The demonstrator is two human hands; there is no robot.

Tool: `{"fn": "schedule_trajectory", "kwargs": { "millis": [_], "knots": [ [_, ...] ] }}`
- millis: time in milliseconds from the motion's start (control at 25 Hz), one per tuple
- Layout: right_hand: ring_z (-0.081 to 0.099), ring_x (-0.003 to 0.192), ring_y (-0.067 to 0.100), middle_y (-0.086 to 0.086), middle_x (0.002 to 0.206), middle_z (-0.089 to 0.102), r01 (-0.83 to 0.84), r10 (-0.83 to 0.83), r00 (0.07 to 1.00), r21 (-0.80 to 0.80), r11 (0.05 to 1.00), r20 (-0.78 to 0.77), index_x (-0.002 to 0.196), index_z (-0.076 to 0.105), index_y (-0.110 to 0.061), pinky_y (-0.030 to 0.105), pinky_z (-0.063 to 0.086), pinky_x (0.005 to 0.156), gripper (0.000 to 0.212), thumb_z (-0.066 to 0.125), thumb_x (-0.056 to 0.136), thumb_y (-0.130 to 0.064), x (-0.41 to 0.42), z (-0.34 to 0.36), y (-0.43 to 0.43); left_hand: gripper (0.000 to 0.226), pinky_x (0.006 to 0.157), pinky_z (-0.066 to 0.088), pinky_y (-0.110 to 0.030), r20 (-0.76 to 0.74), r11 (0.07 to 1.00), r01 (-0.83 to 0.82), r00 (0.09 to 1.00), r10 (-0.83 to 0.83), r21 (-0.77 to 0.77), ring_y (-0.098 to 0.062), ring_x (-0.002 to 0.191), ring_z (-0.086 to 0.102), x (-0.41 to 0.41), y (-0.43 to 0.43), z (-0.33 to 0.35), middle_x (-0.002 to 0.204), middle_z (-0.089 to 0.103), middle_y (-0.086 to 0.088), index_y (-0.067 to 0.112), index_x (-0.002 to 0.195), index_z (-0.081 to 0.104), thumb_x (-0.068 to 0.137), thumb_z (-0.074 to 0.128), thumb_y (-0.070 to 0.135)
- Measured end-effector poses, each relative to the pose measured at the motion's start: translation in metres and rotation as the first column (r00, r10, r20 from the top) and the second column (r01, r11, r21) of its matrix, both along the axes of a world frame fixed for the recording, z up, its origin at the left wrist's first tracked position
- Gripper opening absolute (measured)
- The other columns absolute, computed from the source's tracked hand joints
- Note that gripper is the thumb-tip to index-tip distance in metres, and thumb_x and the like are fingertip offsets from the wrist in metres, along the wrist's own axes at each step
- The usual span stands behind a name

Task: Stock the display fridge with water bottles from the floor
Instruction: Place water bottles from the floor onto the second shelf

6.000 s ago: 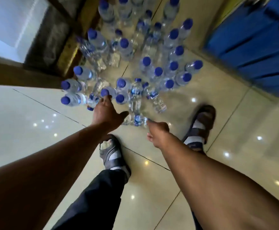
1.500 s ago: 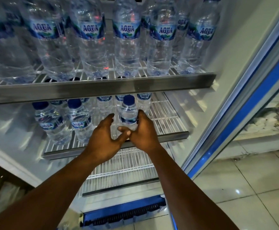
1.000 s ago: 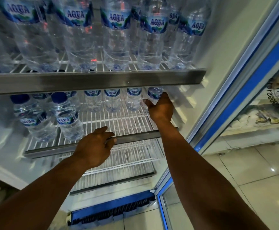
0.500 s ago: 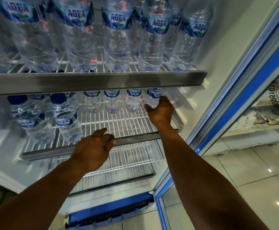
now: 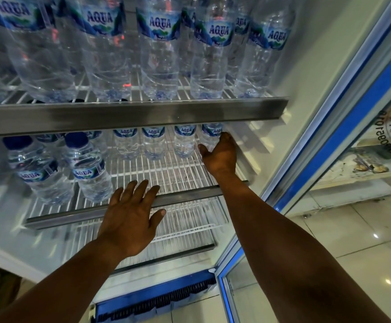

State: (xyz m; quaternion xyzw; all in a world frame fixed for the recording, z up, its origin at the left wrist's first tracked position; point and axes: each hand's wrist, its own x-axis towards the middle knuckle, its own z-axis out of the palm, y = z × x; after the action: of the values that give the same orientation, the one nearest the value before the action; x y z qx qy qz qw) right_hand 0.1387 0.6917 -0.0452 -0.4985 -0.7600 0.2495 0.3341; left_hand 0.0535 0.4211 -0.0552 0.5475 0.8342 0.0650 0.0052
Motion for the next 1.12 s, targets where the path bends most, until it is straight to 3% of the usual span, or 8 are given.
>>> {"fn": "schedule_trajectory", "kwargs": {
  "millis": [200, 400, 520, 640, 760, 840, 960, 1120],
  "knots": [
    [0.051, 0.127, 0.029, 0.010, 0.137, 0.054, -0.004, 0.003, 0.998, 0.029, 1.000, 0.059, 0.139, 0.044, -0.012, 0.037, 0.044, 0.106, 0.073, 0.075, 0.079, -0.040, 0.000, -0.004, 0.002, 0.067, 0.112, 0.031, -0.051, -0.072, 0.999, 0.023, 0.997, -0.021, 0.039, -0.034, 0.139, 0.039, 0.001, -0.006, -0.005, 0.150, 0.044, -0.011, 0.021, 0.145, 0.045, 0.090, 0.034, 0.058],
    [0.048, 0.131, 0.030, 0.013, 0.141, 0.050, -0.024, 0.022, 0.990, 0.009, 1.000, 0.142, 0.142, 0.042, -0.008, 0.034, 0.039, 0.110, 0.077, 0.075, 0.080, -0.038, 0.004, 0.003, 0.001, 0.074, 0.111, 0.031, -0.047, -0.059, 0.990, 0.056, 0.997, -0.049, 0.131, -0.033, 0.138, 0.041, 0.005, -0.016, -0.006, 0.149, 0.045, -0.012, 0.018, 0.145, 0.044, 0.080, 0.072, 0.040],
    [0.058, 0.121, 0.034, 0.019, 0.129, 0.061, -0.070, 0.056, 0.975, 0.060, 0.996, 0.216, 0.128, 0.057, -0.002, 0.033, 0.044, 0.100, 0.060, 0.074, 0.081, -0.035, 0.018, 0.018, -0.019, 0.070, 0.116, 0.028, -0.048, -0.034, 0.970, 0.106, 0.994, -0.101, 0.220, -0.032, 0.139, 0.040, 0.006, -0.030, -0.006, 0.150, 0.044, -0.012, 0.017, 0.146, 0.042, 0.082, 0.069, 0.032],
    [0.068, 0.090, 0.027, 0.015, 0.097, 0.070, -0.055, 0.050, 0.998, 0.174, 0.983, 0.036, 0.104, 0.067, -0.006, 0.027, 0.049, 0.084, 0.032, 0.069, 0.080, -0.027, 0.043, 0.031, -0.073, 0.057, 0.117, 0.027, -0.049, 0.010, 0.939, 0.129, 0.990, -0.139, 0.320, -0.032, 0.140, 0.037, 0.010, -0.062, -0.009, 0.151, 0.042, -0.013, 0.013, 0.142, 0.047, 0.087, 0.058, 0.024],
    [0.056, 0.070, -0.006, -0.010, 0.080, 0.060, -0.228, 0.229, 0.967, 0.024, 0.973, -0.110, 0.103, 0.062, -0.023, 0.005, 0.041, 0.069, 0.020, 0.063, 0.086, -0.013, 0.040, 0.015, -0.167, 0.050, 0.114, 0.033, -0.047, 0.067, 0.945, 0.054, 0.995, -0.079, 0.323, -0.036, 0.138, 0.039, 0.009, -0.128, -0.038, 0.149, 0.042, -0.018, 0.008, 0.135, 0.056, 0.086, 0.061, 0.016],
    [0.056, 0.068, -0.003, -0.009, 0.076, 0.059, -0.399, 0.380, 0.906, -0.076, 0.914, -0.187, 0.100, 0.060, -0.016, 0.006, 0.041, 0.066, 0.015, 0.058, 0.089, -0.006, 0.029, -0.015, -0.235, 0.049, 0.110, 0.039, -0.047, 0.138, 0.961, -0.016, 0.990, -0.023, 0.275, -0.037, 0.135, 0.043, 0.007, -0.183, -0.071, 0.149, 0.042, -0.019, 0.007, 0.132, 0.058, 0.083, 0.063, 0.014],
    [0.062, 0.066, 0.001, -0.005, 0.076, 0.066, -0.625, 0.622, 0.781, -0.078, 0.777, -0.057, 0.096, 0.068, -0.013, 0.013, 0.048, 0.066, 0.010, 0.064, 0.087, -0.011, 0.014, -0.087, -0.325, 0.052, 0.101, 0.047, -0.050, 0.258, 0.973, -0.161, 0.959, 0.115, 0.168, -0.039, 0.129, 0.049, 0.006, -0.265, -0.120, 0.148, 0.044, -0.018, 0.010, 0.131, 0.058, 0.080, 0.068, 0.015],
    [0.068, 0.079, 0.016, -0.002, 0.081, 0.070, -0.624, 0.724, 0.669, -0.403, 0.669, 0.167, 0.096, 0.069, -0.014, 0.022, 0.048, 0.070, 0.010, 0.064, 0.087, -0.014, -0.001, -0.204, -0.459, 0.057, 0.102, 0.047, -0.042, 0.432, 0.906, -0.413, 0.804, 0.408, -0.089, -0.033, 0.130, 0.049, 0.008, -0.397, -0.209, 0.153, 0.037, -0.010, 0.018, 0.138, 0.052, 0.083, 0.066, 0.019]
  ]
}}
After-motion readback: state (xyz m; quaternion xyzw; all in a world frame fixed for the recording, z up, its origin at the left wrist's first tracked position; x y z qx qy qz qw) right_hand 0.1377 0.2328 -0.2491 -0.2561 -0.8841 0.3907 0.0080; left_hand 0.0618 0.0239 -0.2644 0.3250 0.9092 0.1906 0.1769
